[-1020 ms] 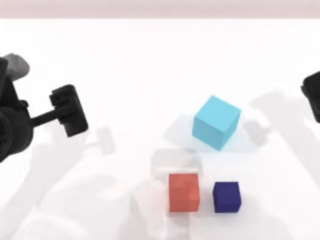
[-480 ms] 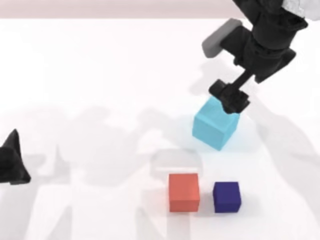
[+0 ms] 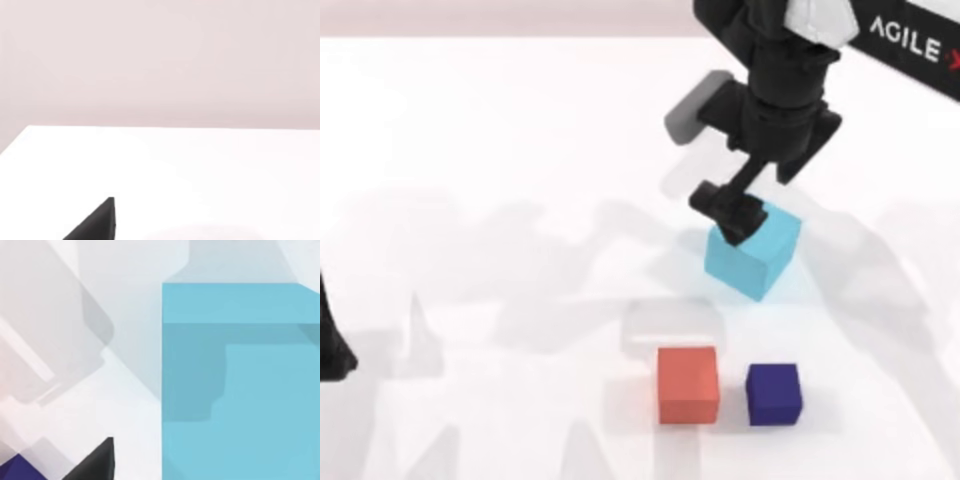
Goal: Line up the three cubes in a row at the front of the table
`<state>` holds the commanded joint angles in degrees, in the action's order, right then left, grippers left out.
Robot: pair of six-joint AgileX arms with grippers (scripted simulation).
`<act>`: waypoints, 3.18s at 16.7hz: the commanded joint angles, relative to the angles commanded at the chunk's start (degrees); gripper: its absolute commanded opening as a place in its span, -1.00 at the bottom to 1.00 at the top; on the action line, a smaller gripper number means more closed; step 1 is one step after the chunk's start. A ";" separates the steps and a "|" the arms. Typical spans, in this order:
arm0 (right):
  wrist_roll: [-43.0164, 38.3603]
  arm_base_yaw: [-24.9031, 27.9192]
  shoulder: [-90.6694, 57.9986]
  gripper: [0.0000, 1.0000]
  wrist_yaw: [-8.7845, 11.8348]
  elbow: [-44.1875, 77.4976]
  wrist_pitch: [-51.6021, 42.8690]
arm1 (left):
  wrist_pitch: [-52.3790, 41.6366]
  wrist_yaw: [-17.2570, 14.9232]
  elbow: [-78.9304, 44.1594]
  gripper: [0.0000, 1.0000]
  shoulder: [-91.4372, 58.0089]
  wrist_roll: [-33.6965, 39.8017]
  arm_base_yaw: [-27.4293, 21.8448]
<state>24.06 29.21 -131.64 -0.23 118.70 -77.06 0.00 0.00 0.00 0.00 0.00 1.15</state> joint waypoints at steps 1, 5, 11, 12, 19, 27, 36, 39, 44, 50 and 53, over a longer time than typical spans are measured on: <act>0.00 0.00 0.00 1.00 0.00 0.00 0.00 | 0.00 0.00 0.00 1.00 0.00 0.00 0.00; -0.03 -0.27 0.08 1.00 0.01 -0.32 0.30 | 0.00 0.00 0.00 1.00 0.00 0.00 0.00; -0.07 -0.01 -2.02 1.00 -0.02 -9.76 12.27 | 0.00 0.00 0.00 1.00 0.00 0.00 0.00; -0.09 0.03 -2.48 1.00 -0.03 -11.59 14.63 | 0.00 0.00 0.00 1.00 0.00 0.00 0.00; -0.14 0.10 -3.45 0.85 -0.04 -14.71 18.16 | 0.00 0.00 0.00 1.00 0.00 0.00 0.00; -0.14 0.10 -3.45 -0.36 -0.04 -14.71 18.16 | 0.00 0.00 0.00 1.00 0.00 0.00 0.00; -0.14 0.10 -3.45 -1.00 -0.04 -14.71 18.16 | 0.00 0.00 0.00 1.00 0.00 0.00 0.00; -0.14 0.10 -3.45 -1.00 -0.04 -14.71 18.16 | 0.00 0.00 0.00 1.00 0.00 0.00 0.00; -0.08 0.23 -2.23 -1.00 -0.02 -10.96 13.68 | 0.00 0.00 0.00 1.00 0.00 0.00 0.00; -0.12 0.44 0.08 -1.00 0.01 -4.06 4.18 | 0.00 0.00 0.00 1.00 0.00 0.00 0.00; -0.22 0.13 -0.12 -1.00 0.03 -4.16 4.30 | 0.00 0.00 0.00 1.00 0.00 0.00 0.00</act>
<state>23.84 29.34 -131.75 -0.20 114.54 -72.76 0.00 0.00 0.00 0.00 0.00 1.15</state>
